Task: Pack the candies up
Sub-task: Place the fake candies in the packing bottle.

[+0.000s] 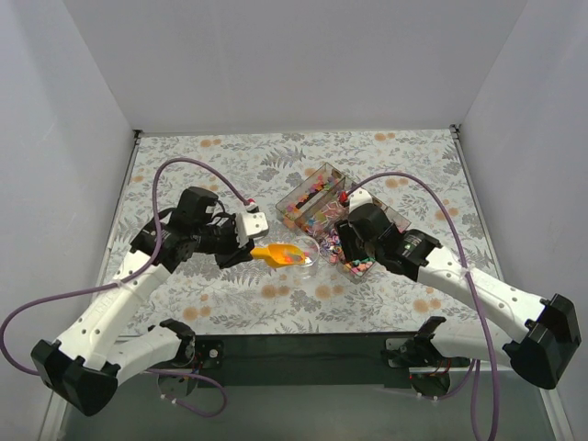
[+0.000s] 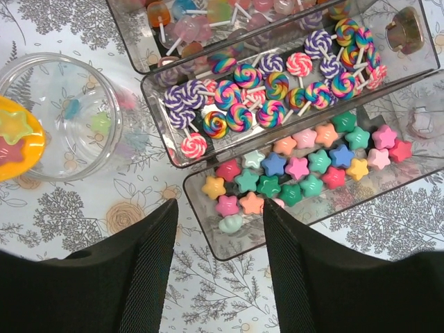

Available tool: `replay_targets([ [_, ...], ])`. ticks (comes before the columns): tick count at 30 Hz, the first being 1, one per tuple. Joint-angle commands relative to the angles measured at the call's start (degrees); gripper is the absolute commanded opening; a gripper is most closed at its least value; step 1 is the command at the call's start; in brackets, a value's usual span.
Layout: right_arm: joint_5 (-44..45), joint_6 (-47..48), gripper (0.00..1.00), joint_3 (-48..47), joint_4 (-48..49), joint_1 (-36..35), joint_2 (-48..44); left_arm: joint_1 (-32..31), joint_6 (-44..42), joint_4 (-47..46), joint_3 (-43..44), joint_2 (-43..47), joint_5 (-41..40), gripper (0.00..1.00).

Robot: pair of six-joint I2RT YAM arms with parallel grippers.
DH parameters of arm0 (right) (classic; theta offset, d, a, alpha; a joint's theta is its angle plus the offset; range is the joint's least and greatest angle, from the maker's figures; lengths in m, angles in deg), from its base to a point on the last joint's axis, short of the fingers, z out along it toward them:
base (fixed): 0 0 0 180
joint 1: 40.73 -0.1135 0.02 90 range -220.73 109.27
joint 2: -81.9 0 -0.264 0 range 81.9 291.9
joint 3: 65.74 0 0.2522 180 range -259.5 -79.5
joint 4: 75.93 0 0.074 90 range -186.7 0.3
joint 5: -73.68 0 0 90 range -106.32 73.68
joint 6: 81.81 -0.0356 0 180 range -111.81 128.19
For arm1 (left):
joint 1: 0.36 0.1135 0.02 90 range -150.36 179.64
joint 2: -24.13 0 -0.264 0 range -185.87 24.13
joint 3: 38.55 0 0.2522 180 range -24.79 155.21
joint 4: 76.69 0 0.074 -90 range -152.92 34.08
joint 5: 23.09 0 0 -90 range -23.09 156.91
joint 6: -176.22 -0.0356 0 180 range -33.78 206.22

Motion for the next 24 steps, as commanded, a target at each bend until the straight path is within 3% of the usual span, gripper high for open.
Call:
replay_targets([
  [1, 0.8, -0.4, 0.60, 0.6, 1.7, 1.2, -2.1, -0.8, -0.6, 1.3, 3.6, -0.6, -0.8, 0.00],
  [13, 2.6, -1.4, 0.75, 3.1, 1.7, 4.3, -7.0, -5.3, 0.0, 5.2, 8.9, -6.0, -6.1, 0.00],
  [24, 3.1, -1.8, 0.83, 5.5, 1.7, 5.5, -10.6, -10.6, 1.5, 7.7, 14.0, -10.4, -15.1, 0.00],
])
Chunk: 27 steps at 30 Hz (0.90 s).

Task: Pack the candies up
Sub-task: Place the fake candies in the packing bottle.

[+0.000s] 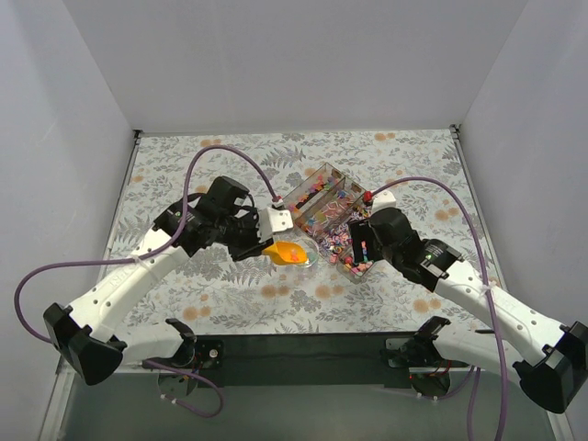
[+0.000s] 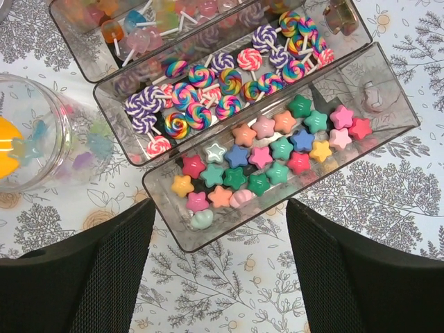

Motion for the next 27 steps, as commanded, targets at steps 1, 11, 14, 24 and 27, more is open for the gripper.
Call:
replay_targets([
  [1, 1.4, -0.6, 0.84, 0.4, 1.8, 0.6, -2.0, -1.3, 0.4, 2.0, 3.7, -0.3, -4.0, 0.00],
  [11, 0.8, -0.3, 0.86, 1.6, 1.8, 1.0, -2.7, -3.2, 0.1, 5.4, 8.1, -3.2, -7.6, 0.00],
  [14, 0.7, -0.3, 0.86, 1.7, 1.8, 1.0, -2.7, -4.6, -0.1, 6.7, 9.2, -4.3, -8.6, 0.00],
  [24, -0.3, -0.2, 0.86, 2.2, 1.9, 1.2, -3.0, -8.3, 0.4, 9.0, 12.0, -6.6, -13.8, 0.00],
  [27, -0.6, -0.2, 0.86, 2.6, 1.9, 1.2, -3.5, -9.2, 0.6, 10.1, 13.5, -7.4, -14.4, 0.00],
])
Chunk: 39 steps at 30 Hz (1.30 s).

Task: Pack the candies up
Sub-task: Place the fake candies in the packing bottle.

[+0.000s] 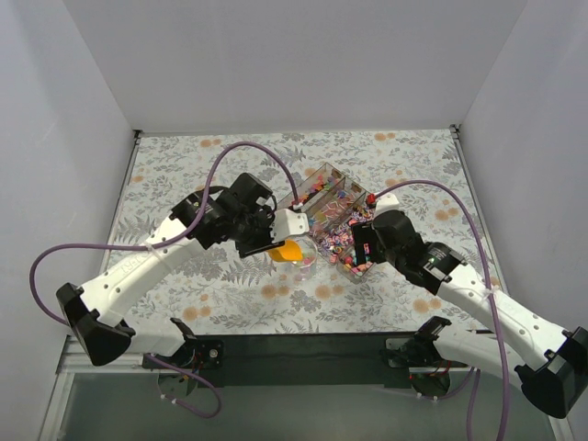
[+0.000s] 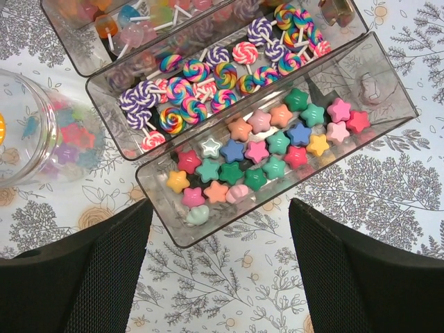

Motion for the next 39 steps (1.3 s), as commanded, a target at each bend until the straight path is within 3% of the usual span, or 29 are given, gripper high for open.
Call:
replay_targets([
  [1, -0.1, -0.1, 0.86, 0.8, 1.8, 0.3, -1.6, -1.3, 0.1, 2.2, 3.6, -0.3, -2.6, 0.00],
  [13, -1.3, -0.3, 0.86, 1.6, 2.2, 0.3, -2.0, -5.4, 0.6, 5.1, 6.7, -2.4, -5.0, 0.00],
  [30, -1.6, -0.2, 0.86, 2.6, 2.6, 0.4, -2.5, -11.3, 2.7, 8.3, 9.4, -5.8, -16.4, 0.00],
  [36, -5.1, 0.3, 0.85, 2.2, 3.3, 0.4, -2.8, -11.3, 1.7, 2.5, 5.1, -0.1, -14.7, 0.00],
  [39, -8.8, 0.1, 0.85, 1.6, 4.4, 0.6, -3.1, -11.3, 0.8, -4.6, 1.1, 5.6, -11.7, 0.00],
])
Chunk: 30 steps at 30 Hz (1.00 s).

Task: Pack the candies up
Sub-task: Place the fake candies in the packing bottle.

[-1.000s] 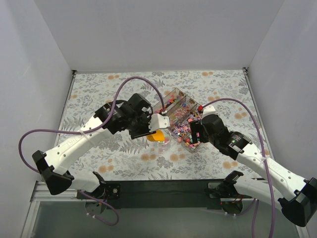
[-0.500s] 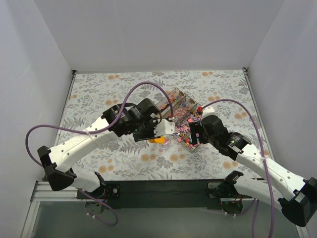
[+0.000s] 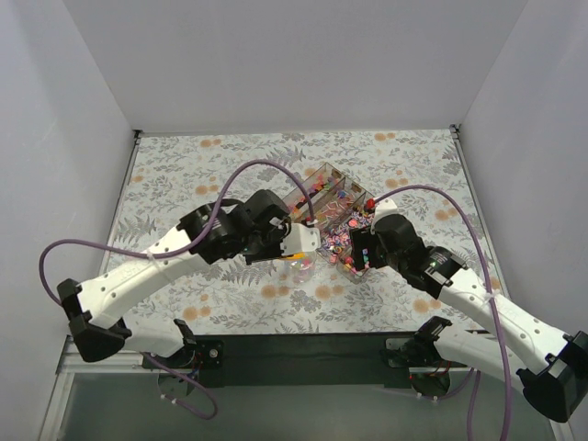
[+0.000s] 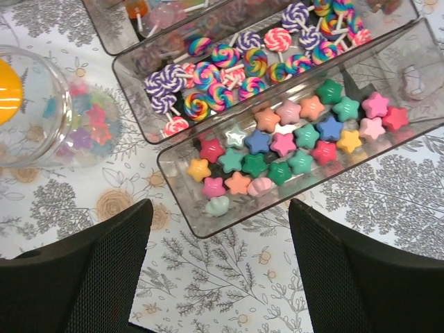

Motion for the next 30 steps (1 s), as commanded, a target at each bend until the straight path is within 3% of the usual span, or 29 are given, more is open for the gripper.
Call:
replay_targets([
  [1, -5.4, 0.0, 0.85, -1.6, 3.6, 0.6, -1.2, -0.2, -1.4, -10.1, -5.2, 8.9, 2.9, 0.00],
  [5, -10.4, -1.2, 0.84, -3.1, 5.2, 2.0, -1.7, 0.0, 0.7, -18.3, -11.7, 15.8, 4.4, 0.00],
  [10, -23.6, -3.4, 0.85, -4.3, 8.9, 7.1, -1.2, 1.4, 7.2, -30.0, -19.5, 19.4, 10.1, 0.00],
  [14, -35.8, -7.2, 0.85, -2.5, 14.3, 16.9, -0.8, 4.6, 12.2, -40.2, -28.9, 21.8, 15.8, 0.00],
  [18, -53.0, -12.8, 0.83, 1.0, 20.4, 25.9, 0.8, 8.5, 17.3, -49.8, -34.0, 22.8, 21.0, 0.00],
  [21, -60.0, -15.4, 0.82, 3.7, 24.3, 30.8, 2.6, 11.7, 20.2, -54.5, -36.7, 23.9, 24.8, 0.00],
  [30, -68.1, -20.4, 0.79, 5.4, 32.4, 32.7, 7.7, 13.3, 23.2, -61.1, -40.4, 24.8, 30.9, 0.00],
])
